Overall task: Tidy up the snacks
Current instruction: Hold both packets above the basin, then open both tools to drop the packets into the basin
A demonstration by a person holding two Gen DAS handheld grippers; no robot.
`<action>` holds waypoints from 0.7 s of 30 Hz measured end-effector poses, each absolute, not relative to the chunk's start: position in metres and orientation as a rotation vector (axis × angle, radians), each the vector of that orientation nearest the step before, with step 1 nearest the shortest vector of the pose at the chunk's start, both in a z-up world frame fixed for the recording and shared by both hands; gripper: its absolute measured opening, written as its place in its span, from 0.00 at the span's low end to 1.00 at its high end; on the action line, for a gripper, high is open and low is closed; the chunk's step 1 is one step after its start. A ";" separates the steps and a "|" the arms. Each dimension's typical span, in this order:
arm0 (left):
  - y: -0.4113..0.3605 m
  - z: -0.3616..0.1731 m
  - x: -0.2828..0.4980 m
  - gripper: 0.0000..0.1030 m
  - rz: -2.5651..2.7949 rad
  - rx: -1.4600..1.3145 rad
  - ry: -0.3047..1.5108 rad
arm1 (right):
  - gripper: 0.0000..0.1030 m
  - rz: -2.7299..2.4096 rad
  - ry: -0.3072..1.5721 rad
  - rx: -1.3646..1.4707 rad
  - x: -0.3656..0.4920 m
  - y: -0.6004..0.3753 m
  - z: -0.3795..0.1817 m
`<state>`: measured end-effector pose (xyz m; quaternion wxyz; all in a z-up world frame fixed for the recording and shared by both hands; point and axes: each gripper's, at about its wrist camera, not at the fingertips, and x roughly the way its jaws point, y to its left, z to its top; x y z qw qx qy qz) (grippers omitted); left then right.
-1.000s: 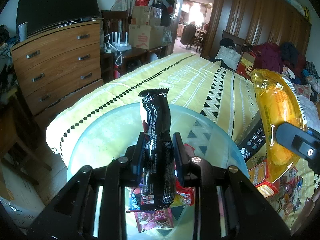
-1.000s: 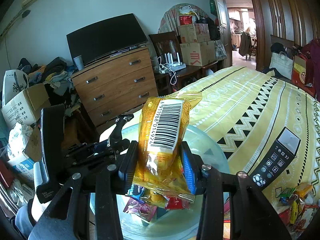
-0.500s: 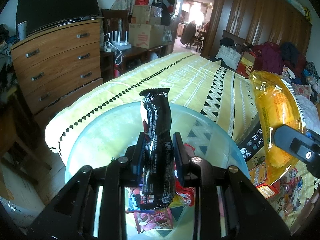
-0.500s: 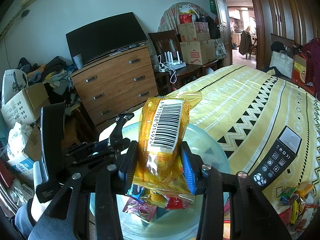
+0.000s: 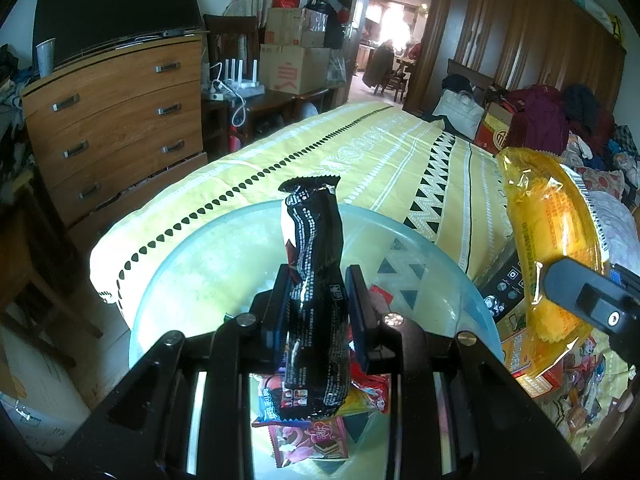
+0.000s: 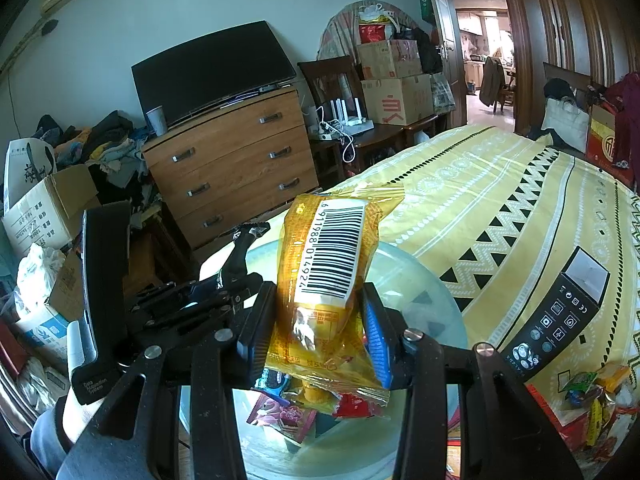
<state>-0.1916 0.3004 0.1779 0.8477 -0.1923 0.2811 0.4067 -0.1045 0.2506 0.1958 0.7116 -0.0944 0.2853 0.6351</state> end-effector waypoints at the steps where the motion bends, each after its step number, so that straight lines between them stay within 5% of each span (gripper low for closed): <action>1: 0.300 0.178 -0.192 0.26 0.857 -0.407 0.591 | 0.43 1.409 0.633 -0.209 -0.104 0.252 0.196; 21: 0.303 0.172 -0.191 0.26 0.862 -0.422 0.601 | 0.44 1.412 0.644 -0.209 -0.107 0.256 0.194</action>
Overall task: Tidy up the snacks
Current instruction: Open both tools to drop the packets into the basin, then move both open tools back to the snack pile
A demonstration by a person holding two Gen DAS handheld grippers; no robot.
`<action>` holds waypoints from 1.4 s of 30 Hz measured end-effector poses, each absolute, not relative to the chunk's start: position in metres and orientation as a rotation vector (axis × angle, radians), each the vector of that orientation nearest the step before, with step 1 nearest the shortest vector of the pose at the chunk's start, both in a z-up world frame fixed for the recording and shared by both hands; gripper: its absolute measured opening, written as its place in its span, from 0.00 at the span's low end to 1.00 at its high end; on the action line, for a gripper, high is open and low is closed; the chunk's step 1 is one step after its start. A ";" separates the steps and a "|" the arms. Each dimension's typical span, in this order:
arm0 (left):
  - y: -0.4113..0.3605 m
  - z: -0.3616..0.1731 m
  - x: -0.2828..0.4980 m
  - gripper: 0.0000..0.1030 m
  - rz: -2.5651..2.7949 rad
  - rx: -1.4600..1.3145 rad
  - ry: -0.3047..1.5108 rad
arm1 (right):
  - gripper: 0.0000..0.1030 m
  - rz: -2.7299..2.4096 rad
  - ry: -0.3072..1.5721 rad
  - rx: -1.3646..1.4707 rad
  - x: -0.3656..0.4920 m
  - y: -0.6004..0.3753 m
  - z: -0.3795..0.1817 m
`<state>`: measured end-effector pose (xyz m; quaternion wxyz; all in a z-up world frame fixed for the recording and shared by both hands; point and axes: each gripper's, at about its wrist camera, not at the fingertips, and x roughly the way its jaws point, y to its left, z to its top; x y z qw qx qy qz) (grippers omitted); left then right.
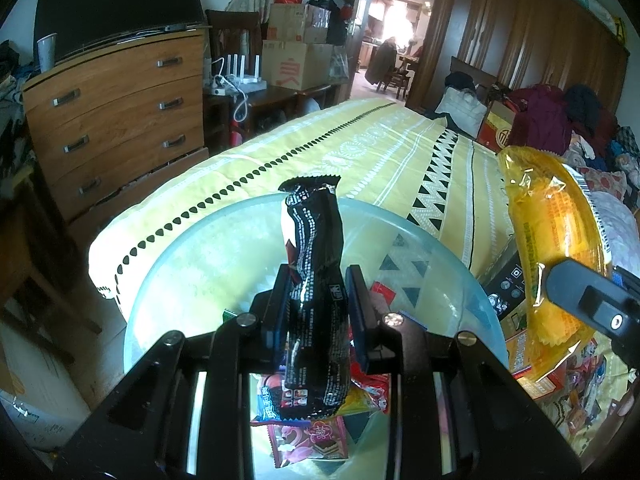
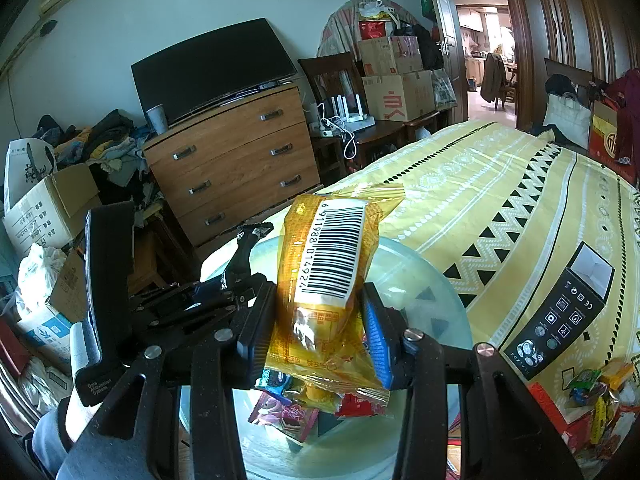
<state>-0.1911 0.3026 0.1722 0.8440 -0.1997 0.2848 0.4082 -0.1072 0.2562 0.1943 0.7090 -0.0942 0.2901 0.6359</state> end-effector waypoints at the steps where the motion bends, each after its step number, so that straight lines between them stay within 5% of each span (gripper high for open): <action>1: 0.304 0.172 -0.191 0.26 0.863 -0.424 0.602 | 0.44 1.412 0.644 -0.210 -0.108 0.256 0.194; 6: 0.308 0.171 -0.190 0.30 0.871 -0.435 0.612 | 0.46 1.413 0.655 -0.208 -0.109 0.256 0.191; 9: 0.309 0.171 -0.192 0.60 0.891 -0.433 0.605 | 0.47 1.411 0.657 -0.210 -0.112 0.255 0.189; 11: 0.307 0.173 -0.194 0.67 0.907 -0.424 0.594 | 0.49 1.411 0.658 -0.211 -0.115 0.252 0.186; 42: 0.302 0.179 -0.190 0.83 0.944 -0.396 0.601 | 0.64 1.396 0.676 -0.180 -0.101 0.247 0.196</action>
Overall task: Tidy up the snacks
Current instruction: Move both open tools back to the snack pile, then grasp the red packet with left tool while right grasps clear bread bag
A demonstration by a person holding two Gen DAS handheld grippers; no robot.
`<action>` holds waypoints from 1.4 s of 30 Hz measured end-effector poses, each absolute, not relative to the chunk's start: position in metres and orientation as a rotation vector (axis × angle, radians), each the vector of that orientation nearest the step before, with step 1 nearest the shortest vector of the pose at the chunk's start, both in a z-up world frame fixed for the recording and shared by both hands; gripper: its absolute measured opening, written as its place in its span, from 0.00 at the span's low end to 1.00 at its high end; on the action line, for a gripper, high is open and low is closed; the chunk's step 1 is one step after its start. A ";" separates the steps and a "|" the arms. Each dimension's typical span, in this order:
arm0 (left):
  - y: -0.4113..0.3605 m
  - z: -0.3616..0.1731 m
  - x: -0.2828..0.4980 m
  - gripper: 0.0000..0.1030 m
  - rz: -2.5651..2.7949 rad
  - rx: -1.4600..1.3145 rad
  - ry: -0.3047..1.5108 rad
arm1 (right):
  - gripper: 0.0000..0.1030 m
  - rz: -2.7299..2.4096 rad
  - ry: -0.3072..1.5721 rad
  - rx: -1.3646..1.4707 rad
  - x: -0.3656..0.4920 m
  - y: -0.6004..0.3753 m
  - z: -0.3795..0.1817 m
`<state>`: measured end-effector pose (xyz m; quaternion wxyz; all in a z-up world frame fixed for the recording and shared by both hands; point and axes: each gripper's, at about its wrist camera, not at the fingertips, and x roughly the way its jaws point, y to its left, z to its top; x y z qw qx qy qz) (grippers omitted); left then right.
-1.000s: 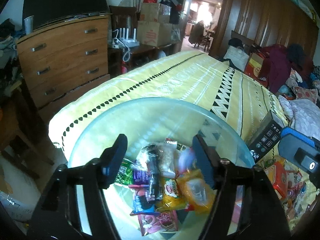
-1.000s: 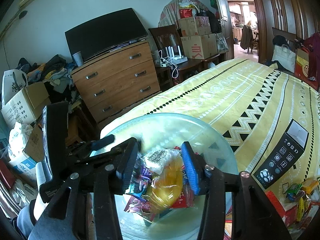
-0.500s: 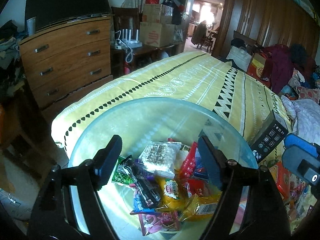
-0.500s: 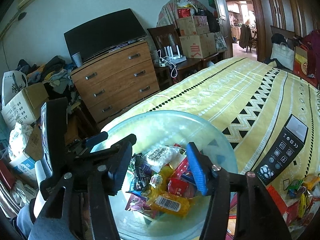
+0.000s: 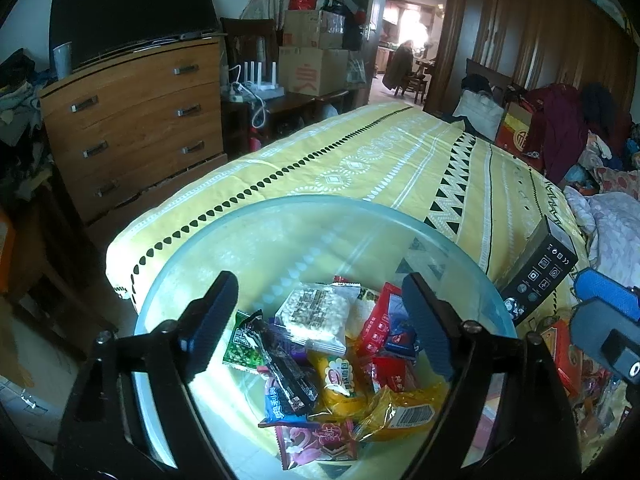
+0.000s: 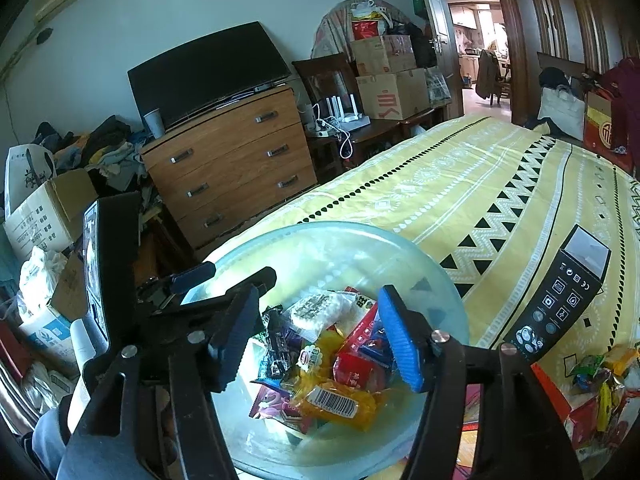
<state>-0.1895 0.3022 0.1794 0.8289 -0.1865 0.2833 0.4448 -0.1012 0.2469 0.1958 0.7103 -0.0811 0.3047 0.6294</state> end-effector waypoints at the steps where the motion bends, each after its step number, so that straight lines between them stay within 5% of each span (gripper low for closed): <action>1: 0.302 0.179 -0.189 0.83 0.946 -0.394 0.601 | 0.64 1.399 0.676 -0.180 -0.101 0.247 0.197; 10: 0.260 0.198 -0.188 0.82 0.800 -0.334 0.496 | 0.64 1.377 0.574 -0.154 -0.109 0.189 0.193; 18: 0.105 0.211 -0.123 0.82 0.278 -0.154 0.490 | 0.64 1.095 0.689 -0.188 -0.091 0.017 0.089; 23: 0.050 0.133 -0.032 0.82 0.066 -0.290 0.722 | 0.64 0.885 0.899 -0.149 -0.057 -0.089 0.024; 36: 0.076 0.002 0.099 0.84 0.250 -0.411 0.977 | 0.64 0.773 1.005 0.045 -0.002 -0.195 -0.025; 38: 0.073 -0.007 0.107 0.80 0.273 -0.397 0.978 | 0.64 0.770 1.012 0.058 0.004 -0.200 -0.030; 41: 0.070 -0.006 0.105 0.35 0.300 -0.359 0.960 | 0.64 0.757 1.001 0.078 0.011 -0.206 -0.030; 42: 0.070 -0.002 0.100 0.29 0.306 -0.338 0.951 | 0.64 0.749 0.992 0.086 0.013 -0.209 -0.029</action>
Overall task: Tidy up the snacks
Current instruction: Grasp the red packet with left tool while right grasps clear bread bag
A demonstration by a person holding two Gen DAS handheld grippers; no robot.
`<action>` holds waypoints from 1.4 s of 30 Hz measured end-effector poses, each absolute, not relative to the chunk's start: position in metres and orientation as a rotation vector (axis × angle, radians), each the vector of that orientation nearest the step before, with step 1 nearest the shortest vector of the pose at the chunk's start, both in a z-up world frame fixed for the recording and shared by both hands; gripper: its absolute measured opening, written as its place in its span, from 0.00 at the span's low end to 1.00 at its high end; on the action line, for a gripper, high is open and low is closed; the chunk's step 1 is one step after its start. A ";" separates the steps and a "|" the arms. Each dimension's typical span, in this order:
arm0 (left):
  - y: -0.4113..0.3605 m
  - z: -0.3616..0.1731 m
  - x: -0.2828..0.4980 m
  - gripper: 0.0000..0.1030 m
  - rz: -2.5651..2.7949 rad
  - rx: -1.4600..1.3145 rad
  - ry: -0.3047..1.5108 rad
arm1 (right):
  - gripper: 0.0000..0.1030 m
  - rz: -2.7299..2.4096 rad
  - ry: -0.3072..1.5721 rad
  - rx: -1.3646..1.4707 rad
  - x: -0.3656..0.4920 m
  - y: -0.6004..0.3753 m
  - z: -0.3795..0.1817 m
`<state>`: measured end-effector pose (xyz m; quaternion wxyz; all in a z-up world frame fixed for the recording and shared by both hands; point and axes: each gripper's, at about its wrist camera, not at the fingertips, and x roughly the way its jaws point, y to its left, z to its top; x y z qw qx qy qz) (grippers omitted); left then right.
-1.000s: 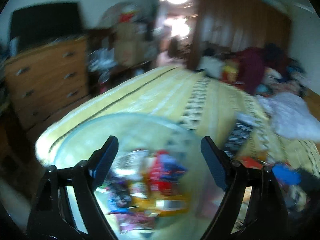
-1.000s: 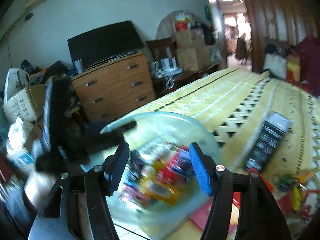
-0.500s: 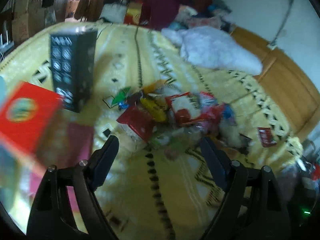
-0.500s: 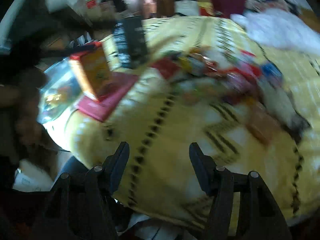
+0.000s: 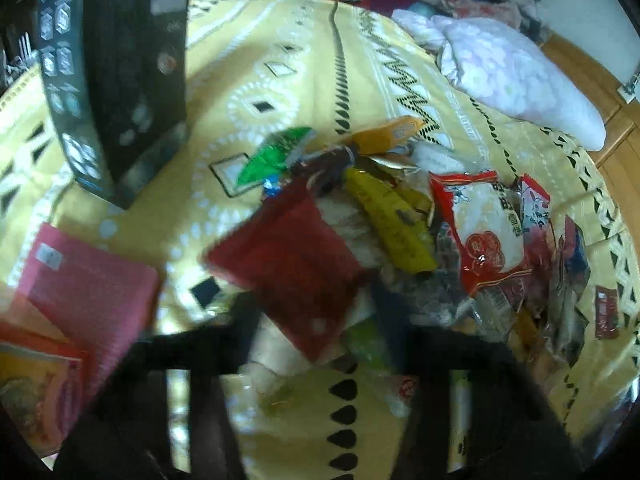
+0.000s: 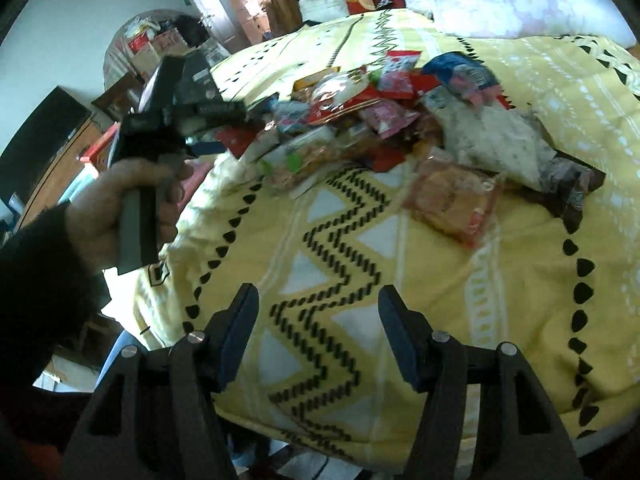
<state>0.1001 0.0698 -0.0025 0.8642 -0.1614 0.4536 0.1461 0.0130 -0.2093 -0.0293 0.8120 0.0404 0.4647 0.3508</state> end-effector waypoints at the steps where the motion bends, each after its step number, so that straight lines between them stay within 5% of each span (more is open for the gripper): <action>1: 0.069 0.002 0.096 0.19 0.302 -0.320 0.939 | 0.64 0.739 0.983 0.096 0.015 -0.215 -0.028; 9: 0.037 0.034 0.048 0.19 0.065 -0.225 0.914 | 0.63 0.679 0.996 0.129 0.039 -0.232 -0.039; 16: 0.036 -0.028 0.019 0.24 -0.053 -0.336 1.157 | 0.63 0.702 1.021 0.119 0.042 -0.219 -0.045; 18: 0.039 -0.031 0.015 0.32 -0.029 -0.338 1.167 | 0.63 0.725 1.026 0.107 0.041 -0.209 -0.045; 20: 0.040 -0.024 0.006 0.59 0.007 -0.334 1.129 | 0.63 0.748 1.027 0.085 0.043 -0.198 -0.044; 23: 0.042 -0.010 -0.006 0.85 0.082 -0.341 1.045 | 0.64 0.756 1.038 0.114 0.050 -0.188 -0.043; 30: 0.052 -0.035 0.006 0.84 0.225 -0.466 1.091 | 0.64 0.761 1.056 0.115 0.049 -0.180 -0.049; 36: 0.027 -0.054 0.035 0.83 0.286 -0.232 1.103 | 0.64 0.722 1.023 0.096 0.048 -0.192 -0.047; 40: 0.012 -0.051 0.047 0.40 0.227 -0.152 1.079 | 0.64 0.629 1.001 0.083 0.062 -0.217 -0.046; 42: 0.010 -0.050 0.051 0.37 0.206 -0.144 1.082 | 0.64 0.581 1.009 0.116 0.072 -0.230 -0.048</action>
